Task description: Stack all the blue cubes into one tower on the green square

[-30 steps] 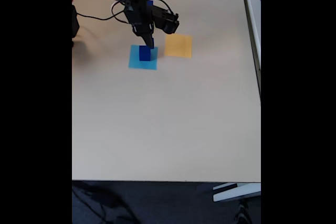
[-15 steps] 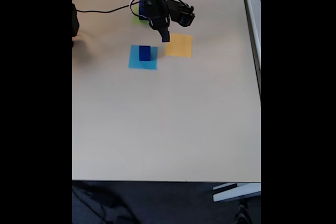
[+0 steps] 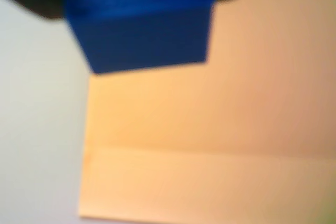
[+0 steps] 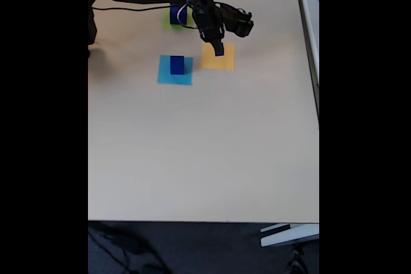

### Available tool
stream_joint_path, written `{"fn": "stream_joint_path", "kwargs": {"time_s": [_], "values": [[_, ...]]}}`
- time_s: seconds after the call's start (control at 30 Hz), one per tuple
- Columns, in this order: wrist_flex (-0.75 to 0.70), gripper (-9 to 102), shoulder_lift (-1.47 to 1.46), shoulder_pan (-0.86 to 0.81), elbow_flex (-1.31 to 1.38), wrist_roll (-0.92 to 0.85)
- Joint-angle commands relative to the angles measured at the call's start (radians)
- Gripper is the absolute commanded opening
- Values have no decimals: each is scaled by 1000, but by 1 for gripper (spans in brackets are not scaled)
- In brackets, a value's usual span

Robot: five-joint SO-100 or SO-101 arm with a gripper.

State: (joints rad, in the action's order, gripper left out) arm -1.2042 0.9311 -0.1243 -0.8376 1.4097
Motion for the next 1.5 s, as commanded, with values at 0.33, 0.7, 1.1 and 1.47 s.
{"fn": "stream_joint_path", "kwargs": {"time_s": [0.33,0.7,1.1,1.47], "values": [[25,0,-63,55,130,84],[25,0,-106,52,129,100],[41,1,-127,57,129,115],[58,4,-143,54,126,121]]}}
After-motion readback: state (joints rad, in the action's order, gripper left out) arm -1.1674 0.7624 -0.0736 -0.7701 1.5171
